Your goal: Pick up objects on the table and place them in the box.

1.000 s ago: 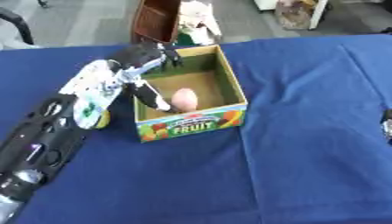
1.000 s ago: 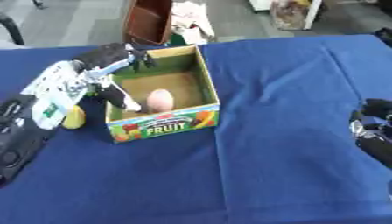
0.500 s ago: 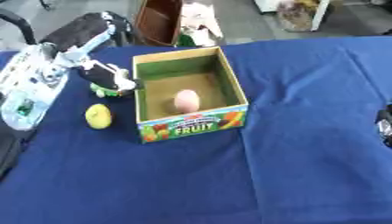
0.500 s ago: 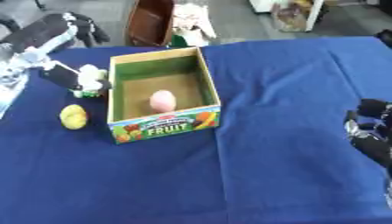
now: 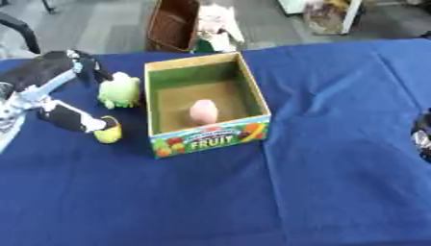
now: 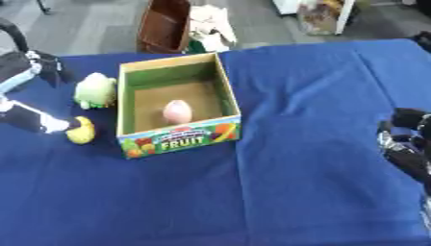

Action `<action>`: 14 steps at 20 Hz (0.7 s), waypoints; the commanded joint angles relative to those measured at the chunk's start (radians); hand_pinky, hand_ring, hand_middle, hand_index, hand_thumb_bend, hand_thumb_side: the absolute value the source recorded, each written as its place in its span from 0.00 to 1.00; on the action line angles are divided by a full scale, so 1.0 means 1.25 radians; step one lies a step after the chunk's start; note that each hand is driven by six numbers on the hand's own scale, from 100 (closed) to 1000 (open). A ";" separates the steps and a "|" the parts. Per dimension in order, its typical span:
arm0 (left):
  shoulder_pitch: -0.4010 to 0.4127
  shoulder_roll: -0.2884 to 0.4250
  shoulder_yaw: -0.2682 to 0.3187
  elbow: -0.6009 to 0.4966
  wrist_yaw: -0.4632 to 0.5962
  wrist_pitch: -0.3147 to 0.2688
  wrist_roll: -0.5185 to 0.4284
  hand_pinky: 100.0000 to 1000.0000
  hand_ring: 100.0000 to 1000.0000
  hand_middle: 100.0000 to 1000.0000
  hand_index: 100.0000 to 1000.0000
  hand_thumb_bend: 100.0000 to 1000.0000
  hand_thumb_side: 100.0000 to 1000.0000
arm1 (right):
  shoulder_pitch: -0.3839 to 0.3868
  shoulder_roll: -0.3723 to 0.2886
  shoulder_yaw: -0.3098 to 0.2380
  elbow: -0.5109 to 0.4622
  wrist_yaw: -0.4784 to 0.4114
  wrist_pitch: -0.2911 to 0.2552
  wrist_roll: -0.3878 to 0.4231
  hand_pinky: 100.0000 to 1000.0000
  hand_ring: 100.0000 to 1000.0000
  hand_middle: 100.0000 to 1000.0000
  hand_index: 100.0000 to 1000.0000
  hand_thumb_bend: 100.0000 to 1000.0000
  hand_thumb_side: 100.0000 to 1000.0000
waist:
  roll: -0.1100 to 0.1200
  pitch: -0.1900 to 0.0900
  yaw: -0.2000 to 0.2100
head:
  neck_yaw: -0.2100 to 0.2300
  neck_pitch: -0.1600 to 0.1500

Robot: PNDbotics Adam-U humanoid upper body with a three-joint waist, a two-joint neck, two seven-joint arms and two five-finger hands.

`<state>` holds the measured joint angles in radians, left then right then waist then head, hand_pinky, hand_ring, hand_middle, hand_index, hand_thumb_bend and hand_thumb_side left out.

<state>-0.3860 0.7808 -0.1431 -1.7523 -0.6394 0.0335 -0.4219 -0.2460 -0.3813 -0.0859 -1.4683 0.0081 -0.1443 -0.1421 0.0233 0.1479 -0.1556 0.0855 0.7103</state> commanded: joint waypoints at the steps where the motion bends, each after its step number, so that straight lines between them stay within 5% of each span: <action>1: 0.010 0.038 0.020 -0.006 0.001 0.004 -0.020 0.63 0.54 0.56 0.71 0.56 0.15 | -0.006 -0.022 -0.008 -0.008 0.004 -0.001 -0.003 0.51 0.69 0.60 0.70 0.09 0.00 | 0.001 -0.011 0.000 | -0.002 -0.007; 14: 0.030 -0.005 0.006 0.151 -0.050 0.012 -0.035 0.64 0.56 0.58 0.73 0.56 0.14 | -0.006 -0.022 -0.008 -0.009 0.003 0.000 -0.003 0.51 0.69 0.60 0.70 0.09 0.00 | 0.000 -0.011 -0.002 | -0.003 -0.007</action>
<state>-0.3348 0.7583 -0.1414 -1.5750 -0.6924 0.0483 -0.4694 -0.2458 -0.3815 -0.0861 -1.4682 0.0084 -0.1433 -0.1438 0.0252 0.1479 -0.1576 0.0847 0.7103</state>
